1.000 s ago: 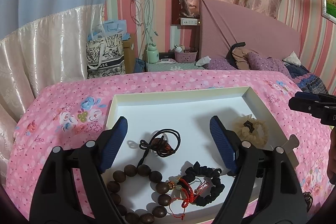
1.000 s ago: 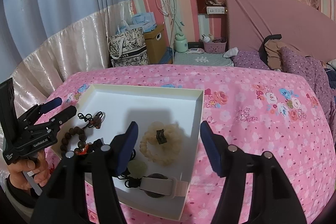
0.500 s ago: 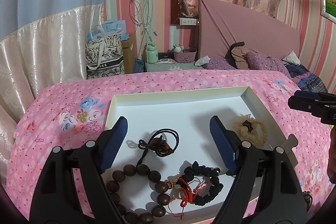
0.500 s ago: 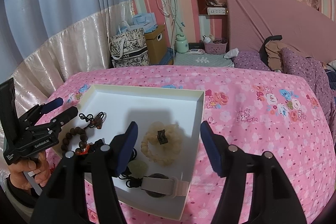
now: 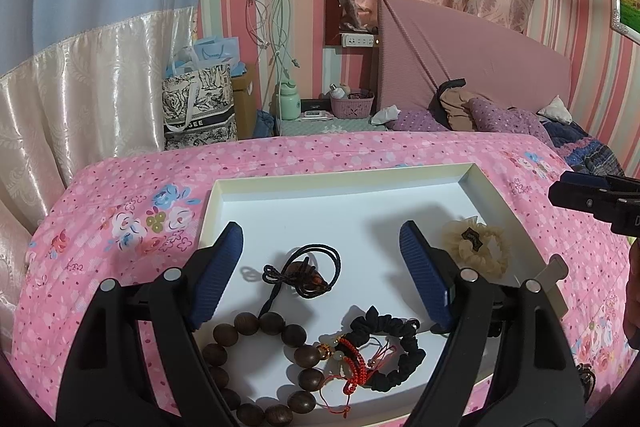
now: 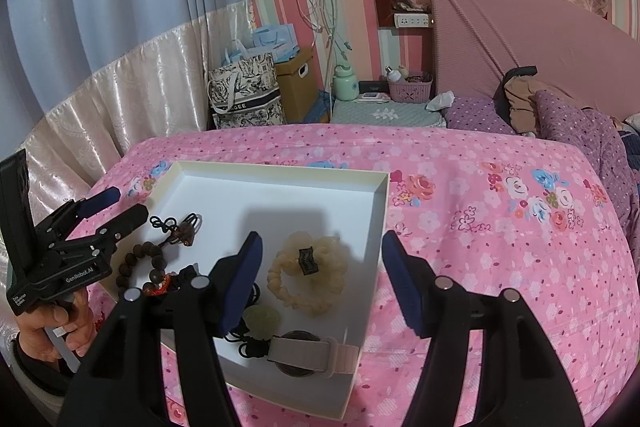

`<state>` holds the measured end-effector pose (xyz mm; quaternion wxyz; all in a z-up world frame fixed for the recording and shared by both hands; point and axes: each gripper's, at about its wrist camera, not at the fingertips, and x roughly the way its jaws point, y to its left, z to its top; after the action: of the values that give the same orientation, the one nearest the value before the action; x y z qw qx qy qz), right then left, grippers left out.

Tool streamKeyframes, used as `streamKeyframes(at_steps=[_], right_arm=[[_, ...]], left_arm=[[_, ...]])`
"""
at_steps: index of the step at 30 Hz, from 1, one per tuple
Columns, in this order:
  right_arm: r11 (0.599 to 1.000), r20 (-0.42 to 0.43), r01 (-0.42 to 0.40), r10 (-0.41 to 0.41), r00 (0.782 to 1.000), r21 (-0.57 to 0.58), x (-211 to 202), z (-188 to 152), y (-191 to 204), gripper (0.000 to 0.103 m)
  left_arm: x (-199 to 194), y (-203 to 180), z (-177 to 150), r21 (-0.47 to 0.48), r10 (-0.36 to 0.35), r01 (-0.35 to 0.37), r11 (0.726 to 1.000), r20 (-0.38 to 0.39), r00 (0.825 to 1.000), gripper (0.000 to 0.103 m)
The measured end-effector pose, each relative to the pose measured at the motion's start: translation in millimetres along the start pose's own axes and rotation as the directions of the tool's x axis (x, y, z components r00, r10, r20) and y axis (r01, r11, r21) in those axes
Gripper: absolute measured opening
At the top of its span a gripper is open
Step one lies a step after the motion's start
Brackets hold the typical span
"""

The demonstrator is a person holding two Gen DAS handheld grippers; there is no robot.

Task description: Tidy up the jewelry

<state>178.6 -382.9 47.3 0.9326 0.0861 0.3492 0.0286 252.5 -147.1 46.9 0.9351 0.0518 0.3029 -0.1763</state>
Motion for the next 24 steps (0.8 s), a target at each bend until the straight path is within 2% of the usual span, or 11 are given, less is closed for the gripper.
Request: streamKeyframes(at_steps=[14,24], right_arm=[[1.0,-0.004,0.005,-0.005,1.0,0.005,-0.3,2.1,-0.5,0.062],[1.0,0.002,0.009,-0.009,1.0,0.003,-2.1,4.2,-0.2,0.062]], left_arm=[[-0.5,-0.7,0.0,0.003,-0.001,0.001,1.0,-0.005,1.0,0.081],[-7.0,2.1,3.3,-0.003,0.0,0.0,1.0,0.001,1.0,0.087]])
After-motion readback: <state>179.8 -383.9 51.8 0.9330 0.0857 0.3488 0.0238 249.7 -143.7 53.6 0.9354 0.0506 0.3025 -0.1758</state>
